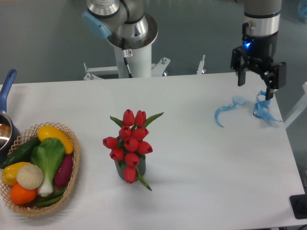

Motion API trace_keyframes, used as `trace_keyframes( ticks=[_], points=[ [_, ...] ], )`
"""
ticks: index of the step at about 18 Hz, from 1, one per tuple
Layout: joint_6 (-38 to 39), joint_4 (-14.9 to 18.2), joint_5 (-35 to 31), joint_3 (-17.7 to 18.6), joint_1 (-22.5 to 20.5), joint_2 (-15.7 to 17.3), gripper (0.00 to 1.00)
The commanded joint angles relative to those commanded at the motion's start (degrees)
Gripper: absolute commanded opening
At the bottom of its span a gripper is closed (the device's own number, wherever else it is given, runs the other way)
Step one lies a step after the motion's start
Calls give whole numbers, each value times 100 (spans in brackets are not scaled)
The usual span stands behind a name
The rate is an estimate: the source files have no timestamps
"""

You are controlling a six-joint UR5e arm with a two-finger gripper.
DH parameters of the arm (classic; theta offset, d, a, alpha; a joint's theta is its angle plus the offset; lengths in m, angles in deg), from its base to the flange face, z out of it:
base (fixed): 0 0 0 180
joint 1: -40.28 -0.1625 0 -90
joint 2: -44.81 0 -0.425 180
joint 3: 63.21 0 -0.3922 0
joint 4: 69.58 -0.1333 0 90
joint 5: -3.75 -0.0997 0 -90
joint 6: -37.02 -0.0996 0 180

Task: Pick up the flowers from the vase
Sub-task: 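Raise the open gripper up from the blue ribbon, then move the open gripper over to the red tulips and lower around stems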

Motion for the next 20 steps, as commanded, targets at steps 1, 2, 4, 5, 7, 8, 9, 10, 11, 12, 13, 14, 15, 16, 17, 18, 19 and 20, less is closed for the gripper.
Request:
trace_keyframes(
  ticks=[1, 2, 4, 5, 7, 8, 9, 10, 11, 12, 13, 14, 15, 16, 17, 18, 19, 20],
  points=[
    [0, 0, 0, 17, 0, 9, 100],
    [9, 0, 0, 44, 9, 26, 100],
    [18, 17, 44, 44, -17, 44, 100],
    [26, 44, 114, 53, -26, 44, 100],
    [227, -17, 289, 306, -70, 140, 100],
    [394, -44, 499, 403, -122, 158, 100],
    [570, -44, 805, 430, -201, 167, 100],
    [780, -44, 1061, 483, -246, 167, 100],
    [1017, -44, 1229, 544, -246, 167, 100],
    [1220, -53, 1283, 554, -220, 176, 100],
    [1396, -44, 1301, 554, -185, 176, 100],
    [1580, -44, 1327, 580, -141, 176, 100],
    [1782, -53, 1397, 658, -114, 184, 100],
    [1967, -53, 1511, 711, -62, 176, 100],
    [2073, -61, 1634, 790, 60, 167, 100],
    [2118, -62, 1774, 991, 192, 184, 100],
    [2118, -62, 1923, 1098, 237, 185, 100],
    [2127, -62, 2142, 1194, 281, 193, 100]
  ],
)
